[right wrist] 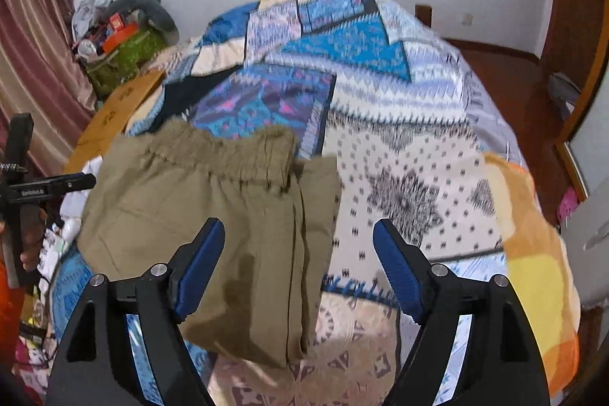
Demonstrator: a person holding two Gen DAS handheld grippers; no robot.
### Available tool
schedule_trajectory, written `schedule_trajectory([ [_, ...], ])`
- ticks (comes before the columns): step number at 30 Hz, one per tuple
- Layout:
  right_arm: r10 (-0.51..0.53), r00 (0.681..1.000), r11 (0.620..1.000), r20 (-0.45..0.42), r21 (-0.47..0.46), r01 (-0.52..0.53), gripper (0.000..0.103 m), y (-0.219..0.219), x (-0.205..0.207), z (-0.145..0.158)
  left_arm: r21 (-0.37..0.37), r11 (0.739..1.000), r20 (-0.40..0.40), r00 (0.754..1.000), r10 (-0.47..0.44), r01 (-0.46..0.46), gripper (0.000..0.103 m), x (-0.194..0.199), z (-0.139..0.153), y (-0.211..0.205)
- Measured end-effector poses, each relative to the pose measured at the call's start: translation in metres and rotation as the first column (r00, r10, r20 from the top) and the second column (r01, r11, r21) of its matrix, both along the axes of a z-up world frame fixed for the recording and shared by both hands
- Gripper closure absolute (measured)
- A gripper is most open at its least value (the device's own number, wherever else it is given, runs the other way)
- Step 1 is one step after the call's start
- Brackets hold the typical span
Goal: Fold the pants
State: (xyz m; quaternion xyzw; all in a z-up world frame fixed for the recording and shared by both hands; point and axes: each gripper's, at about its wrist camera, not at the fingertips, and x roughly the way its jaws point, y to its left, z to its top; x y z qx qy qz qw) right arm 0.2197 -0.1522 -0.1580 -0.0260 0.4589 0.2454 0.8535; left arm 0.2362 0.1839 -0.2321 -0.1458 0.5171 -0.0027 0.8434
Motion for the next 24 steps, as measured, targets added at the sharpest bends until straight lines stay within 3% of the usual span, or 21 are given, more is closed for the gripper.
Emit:
schedule_trajectory([
  [5, 0.008, 0.999, 0.999, -0.052, -0.037, -0.01, 0.026, 0.007, 0.004, -0.02, 0.007, 1.0, -0.084, 0.996, -0.024, 0.025, 0.01, 0.013, -0.025, -0.01],
  [9, 0.014, 0.993, 1.0, -0.119, 0.001, -0.014, 0.026, 0.005, 0.018, -0.028, -0.056, 0.996, -0.078, 0.995, -0.069, 0.065, 0.01, 0.024, -0.03, -0.013],
  [11, 0.012, 0.987, 0.999, -0.162, 0.036, -0.006, 0.026, 0.002, 0.027, -0.034, -0.047, 0.995, -0.072, 0.993, -0.091, 0.088, 0.01, 0.028, -0.03, -0.017],
  [15, 0.0, 0.962, 0.989, -0.272, 0.142, 0.04, 0.027, -0.005, 0.041, -0.055, -0.073, 0.992, -0.058, 0.993, -0.103, 0.099, 0.026, 0.036, -0.028, -0.02],
  [16, 0.003, 0.965, 0.988, -0.263, 0.149, 0.037, 0.03, -0.005, 0.041, -0.055, -0.073, 0.992, -0.048, 0.993, -0.108, 0.105, 0.028, 0.037, -0.026, -0.022],
  [17, 0.015, 0.968, 0.989, -0.249, 0.148, 0.023, 0.039, -0.004, 0.04, -0.054, -0.065, 0.991, -0.042, 0.992, -0.116, 0.113, 0.034, 0.038, -0.025, -0.023],
  [20, 0.026, 0.971, 0.987, -0.237, 0.16, 0.013, 0.059, -0.001, 0.035, -0.049, -0.023, 0.991, -0.016, 0.991, -0.13, 0.129, 0.054, 0.041, -0.018, -0.033],
  [24, 0.034, 0.97, 0.988, -0.24, 0.156, 0.004, 0.081, 0.003, 0.034, -0.045, 0.067, 0.992, -0.02, 0.994, -0.109, 0.11, 0.076, 0.046, -0.011, -0.044],
])
